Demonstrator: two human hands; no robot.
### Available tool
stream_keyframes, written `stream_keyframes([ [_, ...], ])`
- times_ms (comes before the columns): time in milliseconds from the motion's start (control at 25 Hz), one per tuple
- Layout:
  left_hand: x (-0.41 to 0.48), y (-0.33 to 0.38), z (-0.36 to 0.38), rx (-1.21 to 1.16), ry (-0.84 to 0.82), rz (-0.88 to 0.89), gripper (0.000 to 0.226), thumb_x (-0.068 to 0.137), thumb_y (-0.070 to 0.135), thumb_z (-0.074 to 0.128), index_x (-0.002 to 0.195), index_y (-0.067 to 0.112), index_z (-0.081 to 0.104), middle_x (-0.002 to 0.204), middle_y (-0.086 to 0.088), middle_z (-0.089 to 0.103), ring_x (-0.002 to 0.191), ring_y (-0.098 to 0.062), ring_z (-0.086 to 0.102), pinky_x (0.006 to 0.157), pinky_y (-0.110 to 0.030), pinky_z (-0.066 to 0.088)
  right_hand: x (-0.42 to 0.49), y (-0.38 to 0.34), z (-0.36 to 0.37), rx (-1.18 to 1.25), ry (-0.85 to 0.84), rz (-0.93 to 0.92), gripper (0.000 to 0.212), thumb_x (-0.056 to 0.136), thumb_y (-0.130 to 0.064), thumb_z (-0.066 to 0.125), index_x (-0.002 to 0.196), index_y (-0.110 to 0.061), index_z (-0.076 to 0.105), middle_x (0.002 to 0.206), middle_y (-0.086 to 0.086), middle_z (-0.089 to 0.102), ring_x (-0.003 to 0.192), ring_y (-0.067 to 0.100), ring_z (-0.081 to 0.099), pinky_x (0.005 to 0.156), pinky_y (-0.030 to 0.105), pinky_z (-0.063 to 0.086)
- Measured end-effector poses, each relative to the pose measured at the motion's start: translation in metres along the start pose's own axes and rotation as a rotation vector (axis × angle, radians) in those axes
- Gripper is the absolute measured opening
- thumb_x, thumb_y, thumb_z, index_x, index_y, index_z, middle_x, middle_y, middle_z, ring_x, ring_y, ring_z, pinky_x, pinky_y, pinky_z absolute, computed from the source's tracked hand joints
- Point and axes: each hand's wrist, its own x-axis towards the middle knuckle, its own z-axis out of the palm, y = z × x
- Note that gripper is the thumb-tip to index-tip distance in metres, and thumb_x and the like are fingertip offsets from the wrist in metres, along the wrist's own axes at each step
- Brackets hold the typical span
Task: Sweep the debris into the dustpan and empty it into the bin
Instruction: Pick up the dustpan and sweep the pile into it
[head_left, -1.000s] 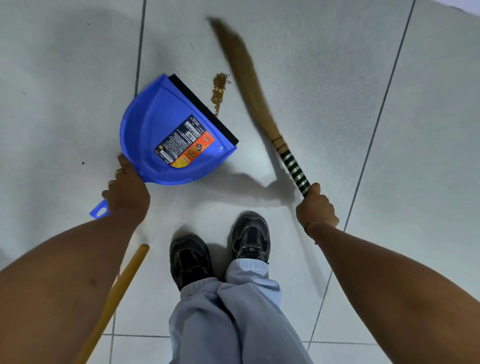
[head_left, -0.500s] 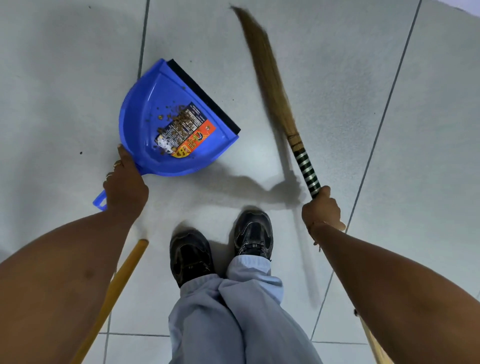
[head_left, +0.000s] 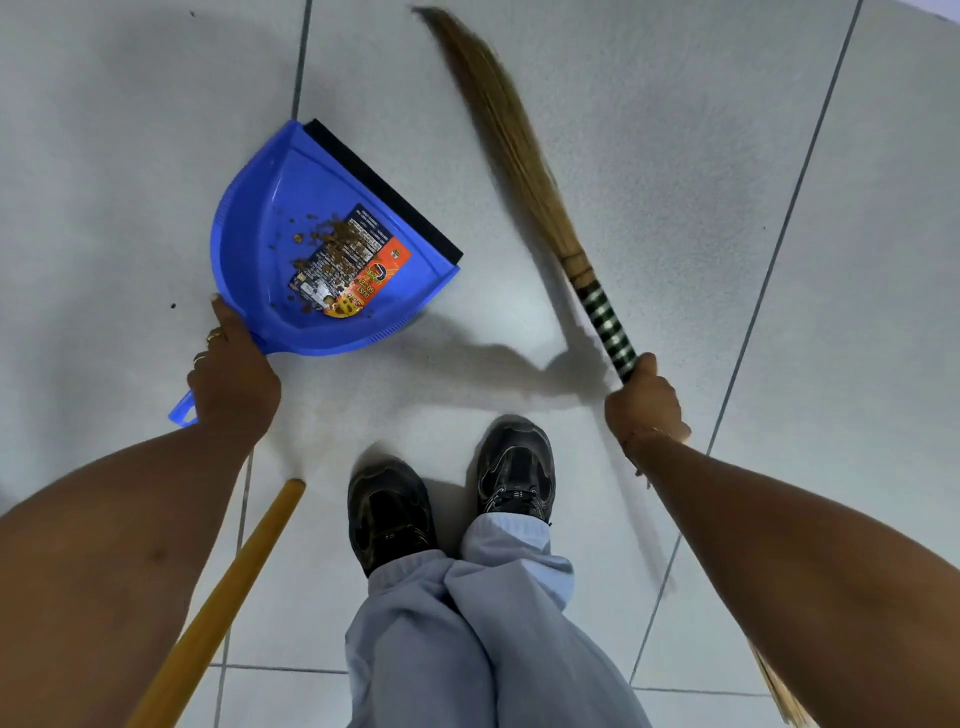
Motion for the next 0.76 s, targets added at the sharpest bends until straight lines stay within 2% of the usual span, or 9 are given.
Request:
stream_keyframes([
  [200, -0.019, 0.026, -0.021, -0.049, -0.094, -0.096, 0.077, 0.086, -0.003, 0.049, 0.146, -0.001, 0.0, 0.133, -0.032, 0.041, 0.12, -0.05, 0.043, 0.102, -0.057, 0.037, -0.049, -0.008, 0.001, -0.116, -0.214, -0.136, 0.035, 0.085, -0.01, 0.045, 0.12, -0.018, 0.04, 0.109, 0.015, 0.061, 0.1, 0.035, 0.058, 0.089, 0.049, 0.04],
  [320, -0.058, 0.059, -0.049, -0.162, -0.112, -0.096, 0.058, 0.082, -0.007, 0.05, 0.135, -0.004, 0.028, 0.129, -0.031, 0.046, 0.118, -0.048, 0.046, 0.1, -0.052, 0.038, -0.089, 0.0, -0.027, 0.096, -0.229, -0.167, 0.037, 0.083, -0.011, 0.054, 0.118, -0.01, 0.041, 0.11, 0.017, 0.057, 0.099, 0.037, 0.057, 0.087, 0.049, 0.046],
  [440, -0.107, 0.101, -0.078, -0.273, -0.076, -0.158, 0.048, 0.083, -0.001, 0.056, 0.127, -0.003, 0.035, 0.128, -0.026, 0.05, 0.119, -0.043, 0.048, 0.098, -0.048, 0.038, -0.118, 0.002, -0.069, 0.349, -0.117, -0.224, 0.05, 0.081, -0.001, 0.051, 0.128, -0.005, 0.037, 0.116, 0.02, 0.049, 0.1, 0.041, 0.053, 0.085, 0.046, 0.049],
  [600, -0.184, 0.173, -0.138, -0.384, -0.019, -0.148, 0.047, 0.085, 0.005, 0.058, 0.126, -0.001, 0.036, 0.129, -0.022, 0.051, 0.119, -0.041, 0.049, 0.098, -0.047, 0.038, -0.144, 0.032, -0.163, 0.451, 0.033, -0.236, 0.076, 0.084, -0.002, 0.05, 0.15, -0.012, 0.013, 0.13, 0.019, 0.043, 0.109, 0.036, 0.049, 0.093, 0.042, 0.045],
  [680, -0.215, 0.209, -0.163, -0.401, 0.028, -0.115, 0.044, 0.086, 0.006, 0.057, 0.124, -0.001, 0.037, 0.126, -0.022, 0.052, 0.115, -0.042, 0.051, 0.096, -0.047, 0.039, -0.141, 0.058, -0.209, 0.413, 0.138, -0.249, 0.075, 0.087, -0.005, 0.05, 0.151, -0.016, 0.011, 0.132, 0.018, 0.045, 0.112, 0.035, 0.047, 0.093, 0.041, 0.044],
  [760, -0.249, 0.258, -0.182, -0.375, 0.07, -0.033, 0.042, 0.086, 0.006, 0.056, 0.123, 0.0, 0.037, 0.123, -0.022, 0.054, 0.111, -0.043, 0.053, 0.092, -0.045, 0.041, -0.131, 0.101, -0.258, 0.417, 0.247, -0.226, 0.069, 0.089, -0.006, 0.049, 0.15, -0.018, 0.018, 0.131, 0.02, 0.046, 0.113, 0.038, 0.046, 0.091, 0.042, 0.045],
])
